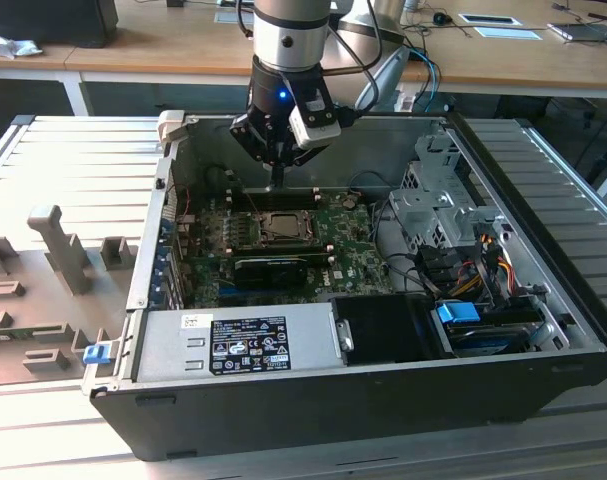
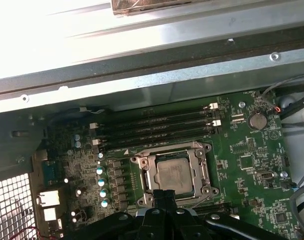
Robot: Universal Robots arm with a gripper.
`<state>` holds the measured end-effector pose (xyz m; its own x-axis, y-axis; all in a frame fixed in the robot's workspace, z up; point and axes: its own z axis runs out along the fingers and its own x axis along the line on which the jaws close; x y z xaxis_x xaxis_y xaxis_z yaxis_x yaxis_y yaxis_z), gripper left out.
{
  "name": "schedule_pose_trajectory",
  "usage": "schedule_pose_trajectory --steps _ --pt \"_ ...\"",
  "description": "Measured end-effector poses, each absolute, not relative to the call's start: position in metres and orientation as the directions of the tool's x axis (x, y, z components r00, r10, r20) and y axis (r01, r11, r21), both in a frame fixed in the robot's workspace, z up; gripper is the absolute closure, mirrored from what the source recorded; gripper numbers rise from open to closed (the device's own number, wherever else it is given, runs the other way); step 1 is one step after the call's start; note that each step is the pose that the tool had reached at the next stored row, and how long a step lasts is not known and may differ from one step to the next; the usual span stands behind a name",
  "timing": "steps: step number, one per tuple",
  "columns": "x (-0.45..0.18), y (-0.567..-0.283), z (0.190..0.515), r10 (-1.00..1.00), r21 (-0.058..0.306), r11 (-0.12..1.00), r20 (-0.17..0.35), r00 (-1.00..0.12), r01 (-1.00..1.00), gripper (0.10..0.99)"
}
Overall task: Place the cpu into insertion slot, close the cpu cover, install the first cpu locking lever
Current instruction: 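Install the first cpu locking lever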
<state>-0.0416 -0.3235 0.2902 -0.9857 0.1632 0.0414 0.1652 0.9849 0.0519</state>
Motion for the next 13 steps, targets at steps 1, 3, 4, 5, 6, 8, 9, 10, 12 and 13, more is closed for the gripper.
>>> schedule_pose_trajectory --steps 1,3,4,5,6,8,9,10,12,13 --pt "-0.0417 -0.3235 0.2902 0.162 0.052 0.985 0.041 -0.986 0.164 0.98" --pt "-0.0418 -0.3235 0.2902 0.159 0.052 0.986 0.041 -0.986 0.161 0.98" --pt "-0.0419 -0.3235 0.2902 0.157 0.052 0.986 0.041 -0.987 0.159 0.98" --pt "-0.042 -0.3235 0.2901 0.154 0.052 0.986 0.041 -0.987 0.156 0.98" --pt "-0.0421 -0.3235 0.2901 0.151 0.052 0.987 0.041 -0.988 0.153 0.98" --pt "-0.0422 -0.3235 0.2902 0.149 0.052 0.987 0.041 -0.988 0.151 0.98" --pt "-0.0424 -0.3235 0.2901 0.147 0.052 0.987 0.041 -0.988 0.149 0.98" --pt "-0.0424 -0.3235 0.2902 0.146 0.052 0.988 0.041 -0.988 0.148 0.98" --pt "-0.0425 -0.3235 0.2902 0.143 0.052 0.988 0.041 -0.989 0.145 0.98" --pt "-0.0426 -0.3235 0.2902 0.141 0.052 0.988 0.041 -0.989 0.143 0.98"
